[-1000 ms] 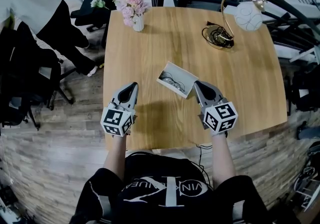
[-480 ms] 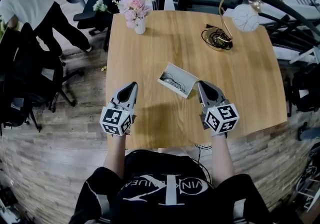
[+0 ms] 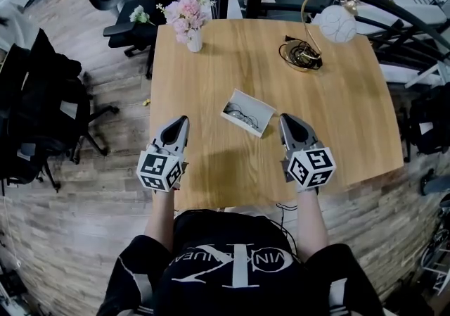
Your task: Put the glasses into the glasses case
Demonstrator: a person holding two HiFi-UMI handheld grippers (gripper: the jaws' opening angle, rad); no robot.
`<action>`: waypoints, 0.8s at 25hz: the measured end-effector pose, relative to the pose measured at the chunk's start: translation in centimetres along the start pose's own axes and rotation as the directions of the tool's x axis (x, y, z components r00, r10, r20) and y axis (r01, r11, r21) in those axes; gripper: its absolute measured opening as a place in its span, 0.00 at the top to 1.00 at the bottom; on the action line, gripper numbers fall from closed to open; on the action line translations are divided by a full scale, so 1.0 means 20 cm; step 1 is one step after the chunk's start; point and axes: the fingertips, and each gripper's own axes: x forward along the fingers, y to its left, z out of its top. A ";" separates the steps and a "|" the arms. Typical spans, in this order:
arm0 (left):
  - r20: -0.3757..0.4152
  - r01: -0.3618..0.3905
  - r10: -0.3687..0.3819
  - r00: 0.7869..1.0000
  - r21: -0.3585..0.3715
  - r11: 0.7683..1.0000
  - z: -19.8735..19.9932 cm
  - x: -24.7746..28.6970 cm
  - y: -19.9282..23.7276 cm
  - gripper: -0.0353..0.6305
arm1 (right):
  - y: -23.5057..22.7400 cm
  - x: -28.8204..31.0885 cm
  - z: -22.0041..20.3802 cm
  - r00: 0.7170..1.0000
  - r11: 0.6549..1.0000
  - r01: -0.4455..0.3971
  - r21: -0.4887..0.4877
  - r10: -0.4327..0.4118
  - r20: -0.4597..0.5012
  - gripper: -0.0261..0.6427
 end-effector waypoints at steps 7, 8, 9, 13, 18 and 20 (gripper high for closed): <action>0.023 -0.001 0.001 1.000 0.007 1.000 0.06 -0.02 -0.01 0.92 | -0.02 -0.06 0.02 0.999 1.000 0.027 0.004 -0.028 0.024 0.92; 0.026 -0.001 0.000 1.000 0.008 1.000 0.06 -0.03 -0.02 0.92 | -0.02 -0.07 0.02 0.999 1.000 0.029 0.005 -0.030 0.025 0.92; 0.029 -0.001 0.000 1.000 0.009 1.000 0.07 -0.03 -0.02 0.92 | -0.03 -0.08 0.03 0.999 0.999 0.031 0.006 -0.031 0.027 0.92; 0.040 -0.006 0.006 0.999 0.011 1.000 0.09 -0.06 -0.02 0.92 | -0.03 -0.11 0.04 0.998 0.999 0.039 0.011 -0.039 0.040 0.92; 0.058 -0.019 0.018 0.998 0.011 1.000 0.13 -0.09 -0.02 0.92 | -0.03 -0.13 0.07 0.998 0.999 0.043 0.016 -0.044 0.054 0.92; 0.065 -0.023 0.023 0.998 0.012 1.000 0.14 -0.10 -0.01 0.92 | -0.02 -0.14 0.07 0.997 0.999 0.044 0.016 -0.045 0.057 0.92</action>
